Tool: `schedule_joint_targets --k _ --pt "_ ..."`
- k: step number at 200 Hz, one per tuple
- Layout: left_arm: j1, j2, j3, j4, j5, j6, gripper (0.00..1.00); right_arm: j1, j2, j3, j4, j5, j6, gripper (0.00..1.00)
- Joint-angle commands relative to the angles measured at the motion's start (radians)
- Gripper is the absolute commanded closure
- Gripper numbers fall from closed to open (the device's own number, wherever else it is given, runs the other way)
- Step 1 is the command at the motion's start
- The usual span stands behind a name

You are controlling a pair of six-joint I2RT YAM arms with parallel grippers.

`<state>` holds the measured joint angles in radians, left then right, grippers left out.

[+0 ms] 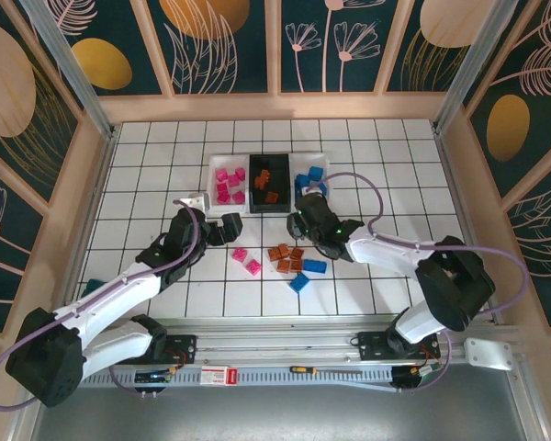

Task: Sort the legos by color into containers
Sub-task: Pick up the lego from the center of the table, then place the lego in the container.

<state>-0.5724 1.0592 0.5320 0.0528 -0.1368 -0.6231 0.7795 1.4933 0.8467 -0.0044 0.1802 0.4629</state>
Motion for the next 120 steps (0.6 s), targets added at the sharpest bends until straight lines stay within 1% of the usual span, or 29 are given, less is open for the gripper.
schedule_joint_targets --k 1,22,43,69,87,100,111,120 --pt "0.0 -0.021 -0.034 0.001 0.037 -0.018 0.01 0.001 0.011 0.105 0.0 -0.043 -0.087 0.78" --pt "-0.004 -0.022 -0.057 0.002 0.043 -0.03 0.01 -0.003 0.104 0.222 -0.002 -0.049 -0.121 0.78" --pt "-0.005 -0.024 -0.078 0.001 0.047 -0.039 0.01 -0.017 0.242 0.356 -0.008 -0.044 -0.141 0.78" --pt "-0.011 -0.028 -0.1 -0.004 0.057 -0.049 0.01 -0.046 0.407 0.516 -0.038 -0.043 -0.144 0.78" --pt "-0.014 -0.028 -0.111 -0.008 0.063 -0.05 0.01 -0.057 0.485 0.589 -0.044 -0.038 -0.142 0.77" --pt "-0.018 -0.028 -0.115 -0.013 0.066 -0.052 0.01 -0.06 0.528 0.628 -0.041 -0.036 -0.142 0.73" --pt "-0.023 -0.028 -0.116 -0.016 0.071 -0.051 0.01 -0.06 0.548 0.65 -0.032 -0.041 -0.145 0.63" --pt "-0.026 -0.029 -0.112 -0.02 0.074 -0.052 0.01 -0.06 0.555 0.66 -0.025 -0.044 -0.147 0.53"
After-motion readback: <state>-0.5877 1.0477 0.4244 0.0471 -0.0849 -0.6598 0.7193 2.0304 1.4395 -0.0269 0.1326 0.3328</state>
